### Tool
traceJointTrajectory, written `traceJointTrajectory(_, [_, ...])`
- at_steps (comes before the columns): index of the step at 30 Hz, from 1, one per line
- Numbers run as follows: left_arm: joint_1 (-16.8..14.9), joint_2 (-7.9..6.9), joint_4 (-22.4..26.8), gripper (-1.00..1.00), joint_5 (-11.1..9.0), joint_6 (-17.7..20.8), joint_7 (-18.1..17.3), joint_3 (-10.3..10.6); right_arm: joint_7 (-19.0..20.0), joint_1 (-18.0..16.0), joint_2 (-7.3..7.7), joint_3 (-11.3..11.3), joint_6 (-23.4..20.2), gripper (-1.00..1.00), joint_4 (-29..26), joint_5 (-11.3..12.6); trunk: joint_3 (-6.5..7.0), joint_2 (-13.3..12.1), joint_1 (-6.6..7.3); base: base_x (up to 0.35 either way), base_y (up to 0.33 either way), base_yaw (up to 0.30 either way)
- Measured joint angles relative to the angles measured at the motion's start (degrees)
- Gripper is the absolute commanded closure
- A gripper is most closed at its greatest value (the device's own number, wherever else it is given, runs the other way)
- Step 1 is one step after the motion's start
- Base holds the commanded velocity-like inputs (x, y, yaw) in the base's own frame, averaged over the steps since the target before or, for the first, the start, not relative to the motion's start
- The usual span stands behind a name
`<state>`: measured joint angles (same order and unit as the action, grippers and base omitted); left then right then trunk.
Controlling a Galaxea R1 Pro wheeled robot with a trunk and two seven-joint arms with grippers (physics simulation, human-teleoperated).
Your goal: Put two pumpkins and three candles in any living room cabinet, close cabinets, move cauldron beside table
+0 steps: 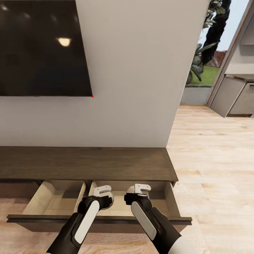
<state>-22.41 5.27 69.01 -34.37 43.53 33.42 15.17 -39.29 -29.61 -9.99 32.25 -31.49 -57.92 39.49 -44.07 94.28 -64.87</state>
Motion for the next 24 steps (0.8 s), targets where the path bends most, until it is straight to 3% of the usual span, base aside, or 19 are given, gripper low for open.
traceJointTrajectory(8, [0.0, 0.0, 0.02, 1.0, 0.02, 0.01, -0.02, 0.04, 0.0, 0.0, 0.0, 0.05, 1.73, 1.0, 0.18, 0.07, -1.44, 3.21, -1.76, 0.0, 0.0, 0.0])
traceJointTrajectory(16, [0.0, 0.08, 0.06, 1.0, 0.01, -0.02, 0.01, 0.28, 0.0, 0.0, 0.0, 0.03, 2.04, 1.0, 0.52, 0.07, -1.44, 3.22, -1.76, 0.005, 0.0, 0.0])
traceJointTrajectory(24, [0.0, 0.09, 0.07, 1.0, 0.02, -0.01, 0.03, 0.27, 0.0, 0.0, 0.0, 0.02, 2.04, 1.0, 0.52, 0.06, -1.44, 3.22, -1.76, 0.143, 0.0, 0.0])
